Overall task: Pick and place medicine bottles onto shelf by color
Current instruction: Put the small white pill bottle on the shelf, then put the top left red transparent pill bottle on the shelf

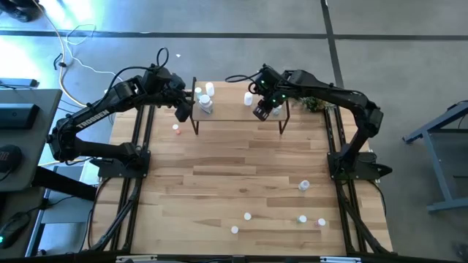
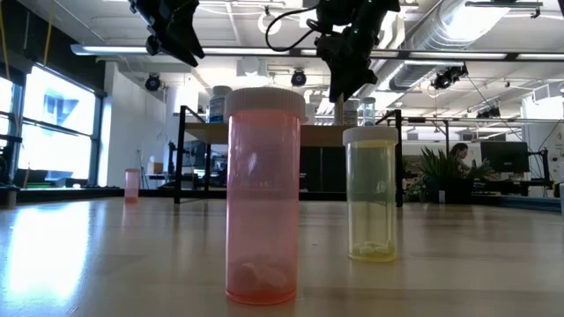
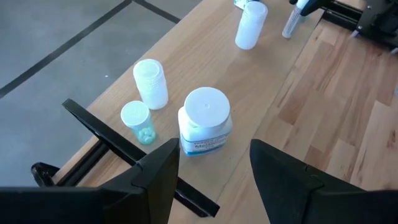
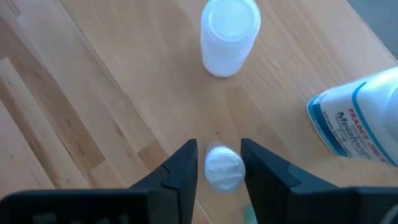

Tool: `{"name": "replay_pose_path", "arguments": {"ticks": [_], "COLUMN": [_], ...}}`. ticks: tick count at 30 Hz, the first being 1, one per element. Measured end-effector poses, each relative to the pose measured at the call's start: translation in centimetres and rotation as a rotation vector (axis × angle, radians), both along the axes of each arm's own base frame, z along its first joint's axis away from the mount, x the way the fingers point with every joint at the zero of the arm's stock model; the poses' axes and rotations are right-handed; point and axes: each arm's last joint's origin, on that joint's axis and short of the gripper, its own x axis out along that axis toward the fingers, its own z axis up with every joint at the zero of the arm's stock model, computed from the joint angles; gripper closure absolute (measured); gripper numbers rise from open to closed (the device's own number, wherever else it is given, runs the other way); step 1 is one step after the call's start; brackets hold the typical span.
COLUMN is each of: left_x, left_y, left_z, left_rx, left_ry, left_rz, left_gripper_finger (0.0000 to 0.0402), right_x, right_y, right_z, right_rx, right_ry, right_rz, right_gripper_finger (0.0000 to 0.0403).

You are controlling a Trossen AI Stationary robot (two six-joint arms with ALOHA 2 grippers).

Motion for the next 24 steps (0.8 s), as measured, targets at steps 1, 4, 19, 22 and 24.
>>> {"name": "replay_pose_path", "arguments": {"ticks": [1, 4, 19, 22, 24], "left_x": [0.0, 0.0, 0.0, -0.2, -0.5], "left_y": [0.0, 0.0, 0.0, 0.0, 0.0], "left_z": [0.0, 0.0, 0.0, -0.2, -0.4], "left_rx": [0.0, 0.0, 0.01, 0.005, -0.017], "left_ry": [0.0, 0.0, 0.01, 0.036, 0.06], "left_rz": [0.0, -0.001, 0.017, 0.045, 0.109], "left_gripper_finger": [0.0213, 0.0213, 0.0213, 0.0207, 0.0198], "right_x": [0.0, 0.0, -0.2, -0.2, -0.2], "right_y": [0.0, 0.0, 0.0, 0.0, 0.0], "right_z": [0.0, 0.0, 3.0, 3.8, 4.3], "right_rx": [0.0, 0.0, -0.045, -0.056, -0.071], "right_ry": [0.0, -0.002, -0.058, -0.08, -0.092], "right_rz": [0.0, -0.002, -0.037, -0.039, -0.034], "right_gripper_finger": [0.028, 0.0266, 0.0254, 0.0254, 0.0254]}}
